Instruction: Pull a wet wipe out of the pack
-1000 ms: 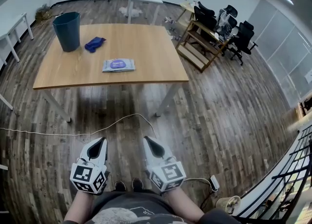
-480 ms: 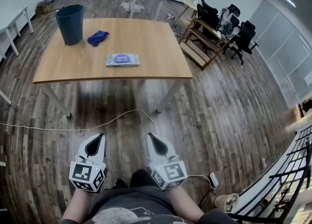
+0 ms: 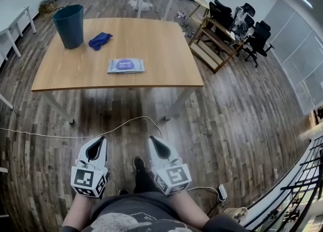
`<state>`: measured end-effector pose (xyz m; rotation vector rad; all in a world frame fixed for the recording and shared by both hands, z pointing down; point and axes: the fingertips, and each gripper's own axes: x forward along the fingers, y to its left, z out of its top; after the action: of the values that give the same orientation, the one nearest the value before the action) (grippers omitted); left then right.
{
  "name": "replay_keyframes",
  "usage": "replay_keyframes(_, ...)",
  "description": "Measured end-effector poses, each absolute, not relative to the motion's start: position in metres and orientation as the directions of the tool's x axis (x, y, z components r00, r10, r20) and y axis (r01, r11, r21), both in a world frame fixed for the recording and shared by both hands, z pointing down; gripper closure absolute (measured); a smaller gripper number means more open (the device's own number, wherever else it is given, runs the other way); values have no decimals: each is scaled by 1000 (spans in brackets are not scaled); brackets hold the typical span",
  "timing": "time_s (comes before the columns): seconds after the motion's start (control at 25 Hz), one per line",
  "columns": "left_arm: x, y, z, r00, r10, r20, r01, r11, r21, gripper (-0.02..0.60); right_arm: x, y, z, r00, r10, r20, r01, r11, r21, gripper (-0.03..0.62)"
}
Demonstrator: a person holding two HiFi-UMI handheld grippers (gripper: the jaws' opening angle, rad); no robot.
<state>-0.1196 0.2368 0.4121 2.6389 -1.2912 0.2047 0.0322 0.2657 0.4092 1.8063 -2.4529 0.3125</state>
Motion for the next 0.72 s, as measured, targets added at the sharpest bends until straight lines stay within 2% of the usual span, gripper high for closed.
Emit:
replay_keyframes(0.48,-81,134,403,505,-835,217,-861,-504,67,563,70,147,415,-423,-883,204,-906,405,-126,602)
replay_keyframes(0.72,-75,103,413,434,-869,236,-900,-433,61,563,101,114,439,-425,-853,303,-905,408,-123,600)
